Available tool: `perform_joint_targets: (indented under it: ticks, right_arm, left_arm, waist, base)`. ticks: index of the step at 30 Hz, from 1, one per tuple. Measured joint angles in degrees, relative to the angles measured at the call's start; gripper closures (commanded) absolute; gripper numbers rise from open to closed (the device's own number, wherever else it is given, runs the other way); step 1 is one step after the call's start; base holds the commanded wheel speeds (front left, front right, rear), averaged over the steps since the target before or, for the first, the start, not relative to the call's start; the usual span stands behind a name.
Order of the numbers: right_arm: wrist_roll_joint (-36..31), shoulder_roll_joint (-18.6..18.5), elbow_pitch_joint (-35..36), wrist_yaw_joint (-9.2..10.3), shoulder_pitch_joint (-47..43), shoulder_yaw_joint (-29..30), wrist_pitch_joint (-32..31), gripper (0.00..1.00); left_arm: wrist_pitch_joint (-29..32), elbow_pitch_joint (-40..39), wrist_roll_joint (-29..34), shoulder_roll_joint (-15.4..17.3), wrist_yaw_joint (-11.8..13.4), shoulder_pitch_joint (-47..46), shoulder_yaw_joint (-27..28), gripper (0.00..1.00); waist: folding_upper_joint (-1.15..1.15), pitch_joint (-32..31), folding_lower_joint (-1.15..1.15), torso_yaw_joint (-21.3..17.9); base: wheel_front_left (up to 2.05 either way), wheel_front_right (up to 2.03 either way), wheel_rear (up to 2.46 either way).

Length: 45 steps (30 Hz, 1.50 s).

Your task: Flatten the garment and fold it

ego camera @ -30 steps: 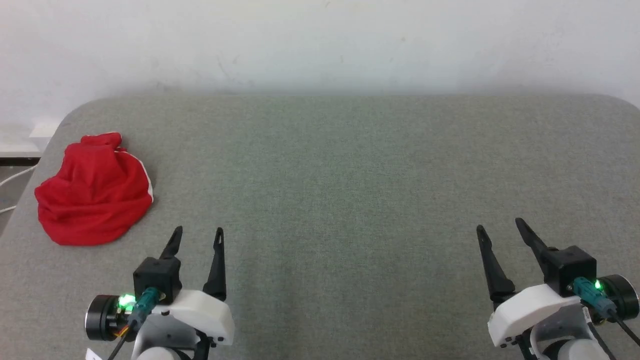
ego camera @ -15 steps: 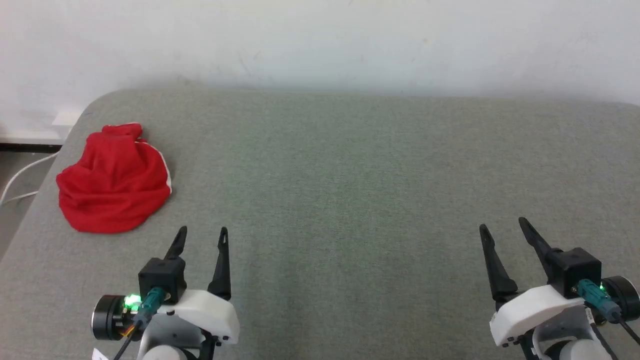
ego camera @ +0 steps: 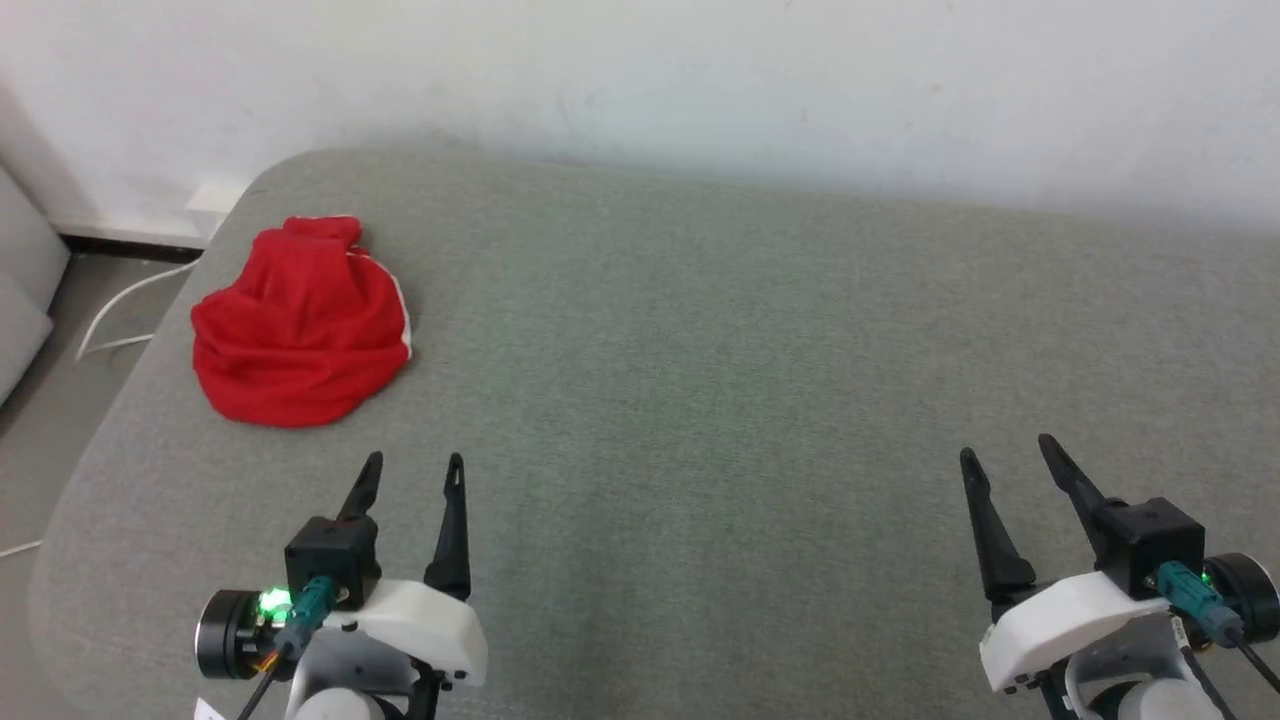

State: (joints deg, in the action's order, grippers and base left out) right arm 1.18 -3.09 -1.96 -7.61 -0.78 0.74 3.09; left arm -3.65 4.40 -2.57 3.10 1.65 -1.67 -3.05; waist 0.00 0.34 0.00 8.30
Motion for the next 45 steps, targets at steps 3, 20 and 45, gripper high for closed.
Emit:
perform_joint_targets:
  ticks: [3, 20, 45]
  right_arm:
    - [0.07, 0.0, -0.09, 0.0, 0.16, 0.08, 0.24, 0.0]
    - [0.53, 0.01, -1.05, 0.0, 0.62, 0.15, 2.19, 0.0]
    - [1.42, 0.02, -2.7, 0.0, 1.7, 0.67, 4.68, 0.0]
  left_arm:
    - [-0.48, 0.33, -0.07, 0.03, 0.13, -0.16, -0.32, 0.0]
    - [-2.46, 1.94, -1.41, 0.37, 1.45, -0.78, -1.03, 0.0]
    - [-5.53, 4.85, -3.32, 1.13, 3.27, -2.18, -2.34, 0.0]
  waist:
    - [0.0, 0.04, 0.0, 1.25]
    - [0.0, 0.11, 0.0, 8.32]
    - [-0.01, 0.13, 0.0, 15.74]
  base:
    - [0.0, 0.0, 0.0]
    - [0.0, 0.0, 0.0]
    - [0.0, 0.0, 0.0]
